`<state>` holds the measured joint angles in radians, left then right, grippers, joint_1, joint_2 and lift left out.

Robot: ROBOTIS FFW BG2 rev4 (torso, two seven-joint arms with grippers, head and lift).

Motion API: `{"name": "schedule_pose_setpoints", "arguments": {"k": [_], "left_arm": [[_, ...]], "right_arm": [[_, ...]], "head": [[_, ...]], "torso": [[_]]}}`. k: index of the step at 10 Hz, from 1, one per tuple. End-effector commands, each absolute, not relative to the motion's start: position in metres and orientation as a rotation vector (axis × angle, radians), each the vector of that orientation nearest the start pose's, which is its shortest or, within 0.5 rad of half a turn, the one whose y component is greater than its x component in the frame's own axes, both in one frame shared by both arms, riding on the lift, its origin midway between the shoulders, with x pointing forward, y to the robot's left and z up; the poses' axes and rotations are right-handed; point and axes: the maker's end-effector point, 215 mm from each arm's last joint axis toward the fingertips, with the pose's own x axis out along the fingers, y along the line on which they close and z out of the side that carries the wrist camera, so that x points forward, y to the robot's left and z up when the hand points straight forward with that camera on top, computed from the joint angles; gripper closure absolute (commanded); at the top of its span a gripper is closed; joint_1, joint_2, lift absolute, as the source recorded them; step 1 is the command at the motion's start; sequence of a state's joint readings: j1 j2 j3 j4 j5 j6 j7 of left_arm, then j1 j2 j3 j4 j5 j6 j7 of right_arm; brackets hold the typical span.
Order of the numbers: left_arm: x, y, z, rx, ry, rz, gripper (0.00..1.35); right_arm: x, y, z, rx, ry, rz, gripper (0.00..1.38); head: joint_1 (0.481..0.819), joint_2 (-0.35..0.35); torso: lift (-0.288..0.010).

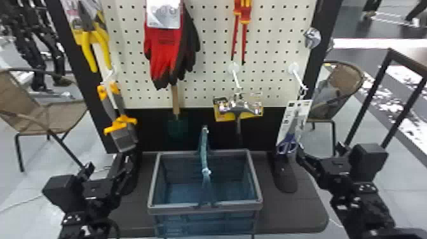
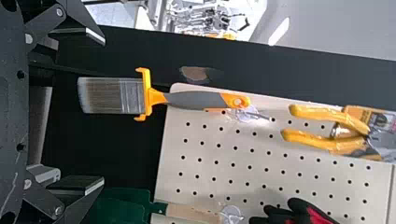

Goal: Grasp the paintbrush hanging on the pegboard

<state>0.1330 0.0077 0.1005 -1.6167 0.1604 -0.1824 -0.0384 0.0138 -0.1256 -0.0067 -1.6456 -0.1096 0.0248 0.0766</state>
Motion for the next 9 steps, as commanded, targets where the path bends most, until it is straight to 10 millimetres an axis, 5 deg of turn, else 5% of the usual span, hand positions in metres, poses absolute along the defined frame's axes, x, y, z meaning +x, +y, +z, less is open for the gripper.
{"name": "schedule_pose_setpoints", "arguments": {"k": [1, 5, 9], "left_arm": [[0.552, 0.293, -0.340, -0.139, -0.082, 0.079, 0.24], [0.558, 0.295, -0.336, -0.126, -0.076, 0.047, 0.24], [0.563, 0.324, -0.311, -0.073, -0.087, 0.051, 0.19]], "right_arm": [[0.595, -0.252, -0.312, -0.022, -0.036, 0.079, 0.17], [0.594, -0.252, -0.313, -0.022, -0.035, 0.079, 0.17], [0.593, -0.251, -0.313, -0.022, -0.035, 0.087, 0.17]], "head": [[0.549, 0.000], [0.549, 0.000], [0.549, 0.000]], "torso": [[-0.100], [-0.100], [-0.100]]}}
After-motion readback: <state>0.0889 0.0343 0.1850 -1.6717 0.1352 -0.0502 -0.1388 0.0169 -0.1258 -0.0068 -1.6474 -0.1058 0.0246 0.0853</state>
